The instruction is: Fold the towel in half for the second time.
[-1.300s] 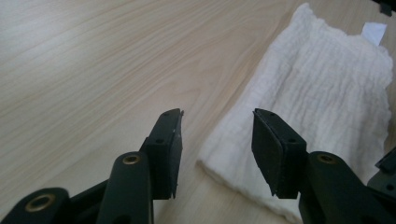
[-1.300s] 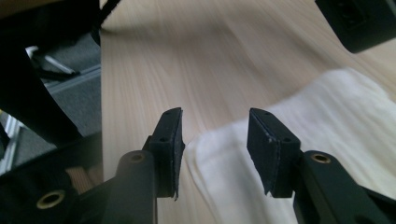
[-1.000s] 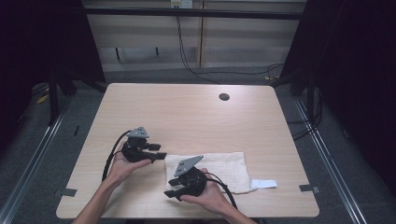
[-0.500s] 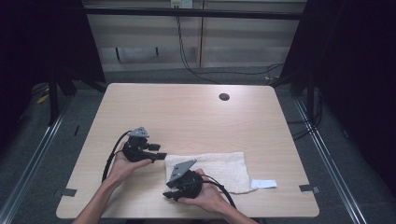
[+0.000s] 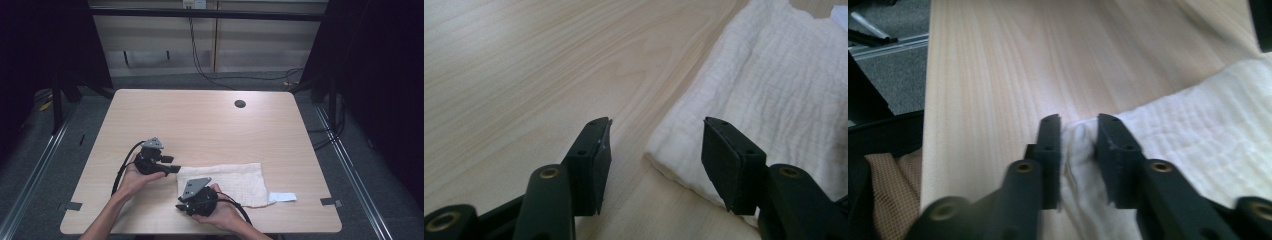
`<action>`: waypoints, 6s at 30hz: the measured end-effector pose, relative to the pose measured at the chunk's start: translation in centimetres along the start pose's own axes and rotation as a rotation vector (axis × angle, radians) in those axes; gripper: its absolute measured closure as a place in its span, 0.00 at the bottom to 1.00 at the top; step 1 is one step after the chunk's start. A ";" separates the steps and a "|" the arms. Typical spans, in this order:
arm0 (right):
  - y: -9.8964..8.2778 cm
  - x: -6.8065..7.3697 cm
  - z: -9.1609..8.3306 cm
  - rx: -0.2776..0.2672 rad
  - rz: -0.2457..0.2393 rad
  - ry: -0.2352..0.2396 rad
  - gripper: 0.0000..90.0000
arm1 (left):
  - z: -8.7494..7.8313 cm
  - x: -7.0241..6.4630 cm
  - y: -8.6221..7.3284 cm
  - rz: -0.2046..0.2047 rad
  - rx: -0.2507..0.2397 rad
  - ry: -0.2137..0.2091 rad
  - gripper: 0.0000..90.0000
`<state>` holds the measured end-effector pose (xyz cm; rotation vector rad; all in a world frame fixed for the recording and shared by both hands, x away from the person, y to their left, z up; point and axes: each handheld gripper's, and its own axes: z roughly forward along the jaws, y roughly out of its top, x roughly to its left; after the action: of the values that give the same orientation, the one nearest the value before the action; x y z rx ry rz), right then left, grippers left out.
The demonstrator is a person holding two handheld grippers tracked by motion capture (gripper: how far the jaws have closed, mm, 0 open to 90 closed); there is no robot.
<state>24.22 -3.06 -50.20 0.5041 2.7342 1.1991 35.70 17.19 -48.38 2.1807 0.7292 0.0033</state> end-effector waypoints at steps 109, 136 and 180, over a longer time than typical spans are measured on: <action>7.2 -1.5 -3.0 -0.161 0.110 0.114 0.94 | -5.2 1.4 0.5 -0.052 -0.099 -0.035 0.94; 6.6 -1.6 -6.9 -0.265 0.126 0.027 0.94 | -3.2 -0.8 4.7 -0.037 -0.070 -0.063 0.94; -5.2 -2.7 -10.6 -0.100 0.277 -0.107 0.92 | 8.9 -4.7 7.2 -0.031 0.020 -0.176 0.94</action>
<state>22.95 -14.61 -46.84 0.9300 2.5605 1.3163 37.46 4.96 -48.07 2.1558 0.6647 -0.2099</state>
